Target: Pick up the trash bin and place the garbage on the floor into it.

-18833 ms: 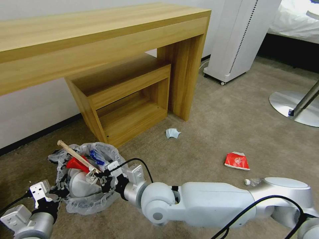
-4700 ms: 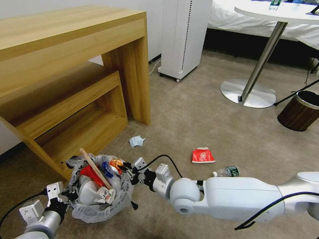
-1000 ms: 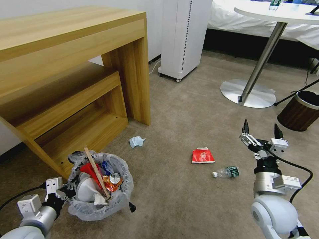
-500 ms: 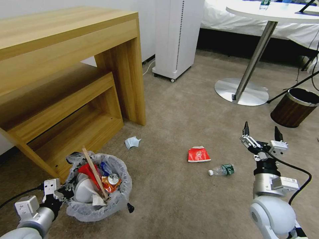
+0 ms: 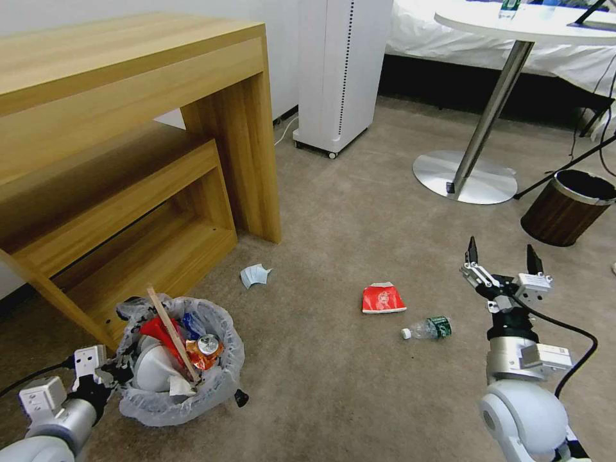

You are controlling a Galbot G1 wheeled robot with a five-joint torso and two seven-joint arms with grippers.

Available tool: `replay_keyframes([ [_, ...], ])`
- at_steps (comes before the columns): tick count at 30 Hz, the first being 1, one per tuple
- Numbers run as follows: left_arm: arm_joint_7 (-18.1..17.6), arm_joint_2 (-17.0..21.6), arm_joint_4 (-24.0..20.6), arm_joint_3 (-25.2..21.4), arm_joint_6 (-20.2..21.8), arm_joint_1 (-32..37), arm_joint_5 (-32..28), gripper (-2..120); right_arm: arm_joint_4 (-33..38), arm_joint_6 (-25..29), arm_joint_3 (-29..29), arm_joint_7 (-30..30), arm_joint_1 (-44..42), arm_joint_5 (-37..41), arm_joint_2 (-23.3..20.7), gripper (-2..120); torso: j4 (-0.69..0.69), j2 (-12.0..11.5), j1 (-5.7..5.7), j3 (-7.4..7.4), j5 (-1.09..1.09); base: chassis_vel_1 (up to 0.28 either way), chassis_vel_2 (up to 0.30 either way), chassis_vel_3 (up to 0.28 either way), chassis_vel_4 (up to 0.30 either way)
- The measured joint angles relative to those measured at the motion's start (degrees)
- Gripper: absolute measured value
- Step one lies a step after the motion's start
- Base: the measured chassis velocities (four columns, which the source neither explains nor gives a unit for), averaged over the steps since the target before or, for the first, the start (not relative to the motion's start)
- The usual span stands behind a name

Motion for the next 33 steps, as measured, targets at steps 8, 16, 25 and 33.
replay_keyframes([
  [8, 0.0, -0.1, 0.0, 0.0, 0.0, -0.1, -0.2, 0, 0.0, -0.4, -1.0, -0.2, -0.5, -0.4, 0.8, 100, 0.00, 0.0, 0.00, -0.01, 0.00, -0.028, 0.020, 0.023, -0.030],
  [16, 0.1, -0.4, 0.0, 0.0, -0.2, 0.0, -0.1, 0, 0.0, -0.5, -1.2, -0.2, -0.4, -0.4, 0.7, 100, 0.00, 0.0, 0.00, 0.01, -0.01, -0.134, 0.119, 0.126, -0.142],
  [25, 0.2, -0.6, 0.0, 0.0, -0.3, -0.2, 0.0, 0, -0.6, -0.4, -1.6, -0.3, 0.0, -0.6, 0.5, 100, 0.00, 0.0, 0.00, 0.00, 0.01, -0.115, 0.124, 0.101, -0.104],
  [33, 0.2, -0.8, 0.3, 0.1, -0.3, -0.3, 0.2, 0, -1.4, -0.1, -1.9, -0.3, 0.4, -1.1, 0.4, 100, 0.00, 0.0, 0.00, 0.00, 0.00, -0.082, 0.082, 0.077, -0.084],
])
